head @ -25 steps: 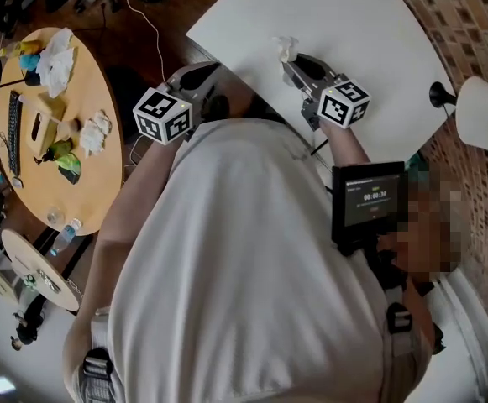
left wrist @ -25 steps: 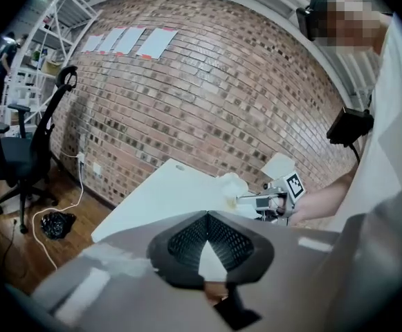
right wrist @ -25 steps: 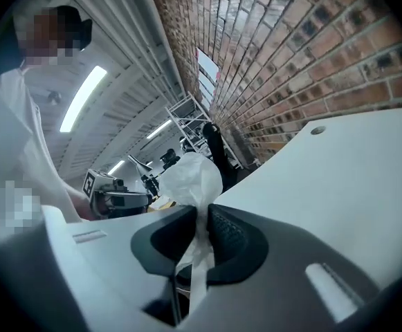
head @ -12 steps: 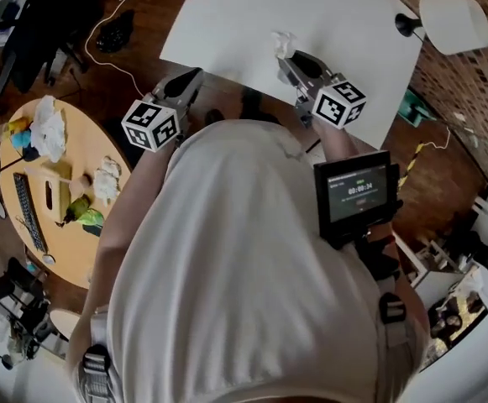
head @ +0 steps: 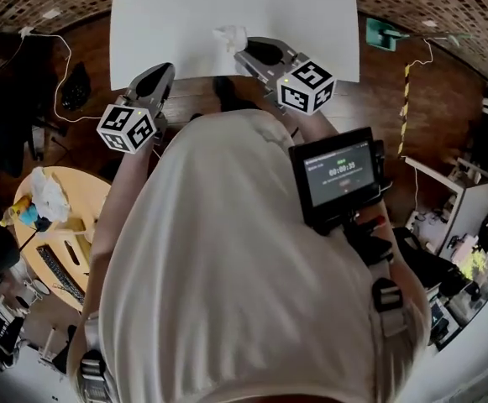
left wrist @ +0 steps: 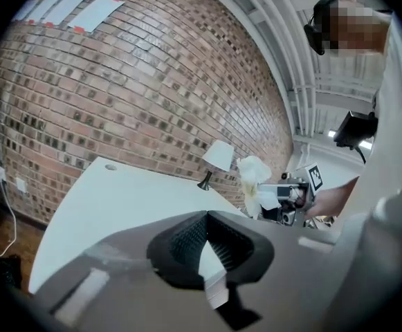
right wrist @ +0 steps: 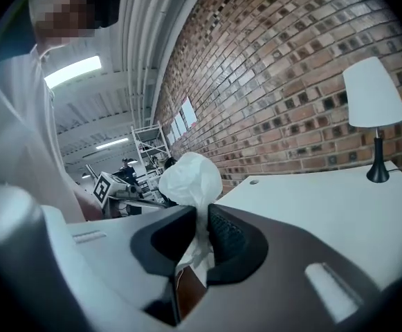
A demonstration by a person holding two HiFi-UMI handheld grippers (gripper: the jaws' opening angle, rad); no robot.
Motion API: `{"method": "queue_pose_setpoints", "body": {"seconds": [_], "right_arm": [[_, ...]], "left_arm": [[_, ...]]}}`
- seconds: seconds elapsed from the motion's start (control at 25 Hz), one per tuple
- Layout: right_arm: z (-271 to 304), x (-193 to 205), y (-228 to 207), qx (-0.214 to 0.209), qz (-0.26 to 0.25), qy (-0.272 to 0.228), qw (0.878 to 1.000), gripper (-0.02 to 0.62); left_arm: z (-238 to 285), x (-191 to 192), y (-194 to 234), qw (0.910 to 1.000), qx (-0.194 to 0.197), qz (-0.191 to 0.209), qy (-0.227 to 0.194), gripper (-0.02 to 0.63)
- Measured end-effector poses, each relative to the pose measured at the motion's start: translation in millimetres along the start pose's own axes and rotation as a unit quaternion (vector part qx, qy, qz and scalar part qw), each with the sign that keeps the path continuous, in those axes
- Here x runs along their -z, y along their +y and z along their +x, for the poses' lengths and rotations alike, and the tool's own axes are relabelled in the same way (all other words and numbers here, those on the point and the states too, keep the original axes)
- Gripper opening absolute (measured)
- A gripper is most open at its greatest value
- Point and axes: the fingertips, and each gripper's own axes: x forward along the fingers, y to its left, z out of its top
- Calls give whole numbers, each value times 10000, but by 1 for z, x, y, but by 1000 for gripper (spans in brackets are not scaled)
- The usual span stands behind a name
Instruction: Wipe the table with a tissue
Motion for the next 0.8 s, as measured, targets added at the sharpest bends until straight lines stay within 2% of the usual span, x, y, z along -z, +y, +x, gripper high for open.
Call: {"method": "queue_pose_setpoints", "body": {"seconds": [0.2,0.8], "right_arm": [[-12,5,0,136,87,-178,9997,52],[-9,7,-9,495,-68,-150,9986,52]], "left_arm": [[9,0,-15,9995,143,259,59,6],[29,-3,-14,9976,482,418,277,6]]}}
